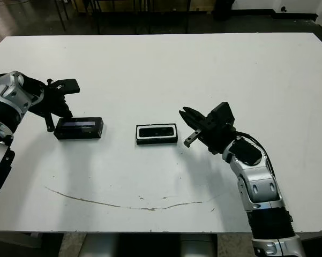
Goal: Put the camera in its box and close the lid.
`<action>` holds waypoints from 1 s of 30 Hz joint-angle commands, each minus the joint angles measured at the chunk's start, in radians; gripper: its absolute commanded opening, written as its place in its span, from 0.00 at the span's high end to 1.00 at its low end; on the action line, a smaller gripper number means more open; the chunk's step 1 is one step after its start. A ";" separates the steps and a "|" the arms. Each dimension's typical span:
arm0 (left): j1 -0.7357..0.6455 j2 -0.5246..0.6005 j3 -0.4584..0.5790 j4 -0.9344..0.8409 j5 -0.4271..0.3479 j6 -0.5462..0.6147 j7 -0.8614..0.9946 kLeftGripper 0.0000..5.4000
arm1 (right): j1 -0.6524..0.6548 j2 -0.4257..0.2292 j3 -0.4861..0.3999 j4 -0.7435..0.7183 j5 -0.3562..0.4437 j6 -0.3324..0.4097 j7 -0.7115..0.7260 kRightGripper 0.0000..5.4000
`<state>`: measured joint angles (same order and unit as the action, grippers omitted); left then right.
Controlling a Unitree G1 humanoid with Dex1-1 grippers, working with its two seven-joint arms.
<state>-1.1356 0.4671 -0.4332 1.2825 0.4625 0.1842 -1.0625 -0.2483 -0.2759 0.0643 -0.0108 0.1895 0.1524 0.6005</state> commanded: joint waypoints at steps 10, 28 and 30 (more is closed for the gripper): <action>0.069 0.034 -0.039 -0.052 0.009 -0.075 -0.185 1.00 | 0.011 -0.010 -0.002 -0.005 -0.002 0.030 -0.014 1.00; 0.106 0.072 -0.104 -0.145 0.021 -0.125 -0.294 1.00 | 0.010 -0.010 0.000 -0.013 -0.005 0.044 -0.027 1.00; 0.104 0.075 -0.096 -0.129 0.016 -0.120 -0.299 1.00 | 0.009 -0.010 0.001 -0.013 -0.007 0.040 -0.027 1.00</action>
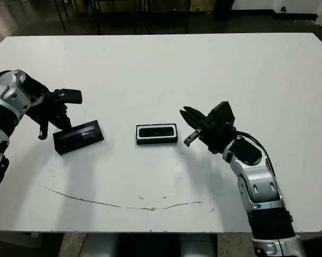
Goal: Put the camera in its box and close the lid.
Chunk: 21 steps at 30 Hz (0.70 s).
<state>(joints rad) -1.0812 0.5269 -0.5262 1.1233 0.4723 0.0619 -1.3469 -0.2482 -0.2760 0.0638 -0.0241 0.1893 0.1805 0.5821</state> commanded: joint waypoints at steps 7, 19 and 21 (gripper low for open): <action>0.057 0.029 0.008 0.032 0.010 0.017 0.013 1.00 | -0.001 0.003 0.004 0.018 -0.003 -0.004 -0.004 1.00; 0.058 0.034 0.007 0.027 0.005 0.043 -0.025 1.00 | -0.006 0.007 0.008 0.007 0.001 0.007 -0.004 1.00; 0.066 0.037 0.012 0.022 -0.001 0.033 -0.027 1.00 | -0.005 0.008 0.009 0.001 0.001 0.016 -0.008 1.00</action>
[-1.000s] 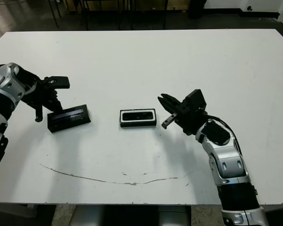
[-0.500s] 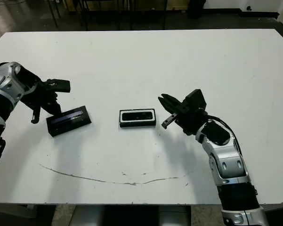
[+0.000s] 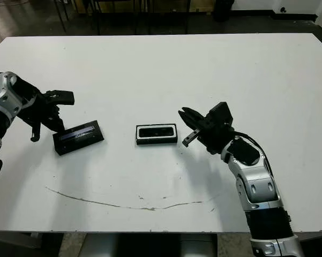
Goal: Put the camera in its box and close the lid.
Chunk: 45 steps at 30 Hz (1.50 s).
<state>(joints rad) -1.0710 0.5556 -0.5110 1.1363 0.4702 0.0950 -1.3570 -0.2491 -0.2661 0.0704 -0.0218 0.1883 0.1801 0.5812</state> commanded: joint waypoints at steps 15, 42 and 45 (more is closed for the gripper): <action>0.087 0.048 0.017 0.001 -0.006 -0.023 -0.018 1.00 | -0.003 0.001 0.002 0.010 0.017 0.016 0.000 1.00; 0.229 0.230 0.108 -0.288 0.004 -0.121 0.276 1.00 | 0.008 -0.004 0.003 0.020 0.026 0.004 0.007 1.00; 0.303 0.283 0.167 -0.404 0.000 -0.042 0.373 1.00 | 0.010 -0.003 0.003 0.017 0.029 0.008 0.007 1.00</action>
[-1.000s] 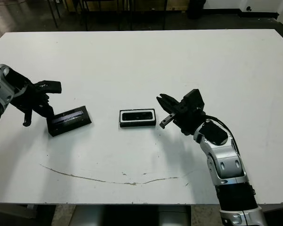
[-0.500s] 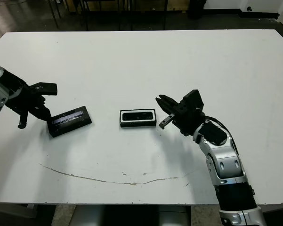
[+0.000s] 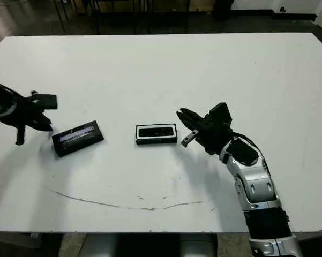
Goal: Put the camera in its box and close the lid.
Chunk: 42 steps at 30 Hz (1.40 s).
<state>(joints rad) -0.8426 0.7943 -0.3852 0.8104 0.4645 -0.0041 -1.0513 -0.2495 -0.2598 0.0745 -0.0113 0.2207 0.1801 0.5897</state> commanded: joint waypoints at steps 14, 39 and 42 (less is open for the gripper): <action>0.489 -0.047 0.605 -0.587 -0.599 0.109 0.291 1.00 | 0.012 -0.007 0.003 0.036 -0.005 -0.029 0.012 1.00; 0.567 -0.117 0.467 -0.607 -0.767 0.104 0.031 0.12 | 0.028 -0.018 0.003 0.026 -0.012 -0.027 0.015 1.00; 0.567 -0.106 0.441 -0.602 -0.761 0.122 0.005 0.01 | 0.029 -0.018 0.004 0.024 -0.016 -0.027 0.012 1.00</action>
<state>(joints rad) -0.2867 0.6713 0.0727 0.1918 -0.3181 0.1003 -1.0333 -0.2399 -0.2644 0.0771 0.0099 0.2122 0.1441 0.6017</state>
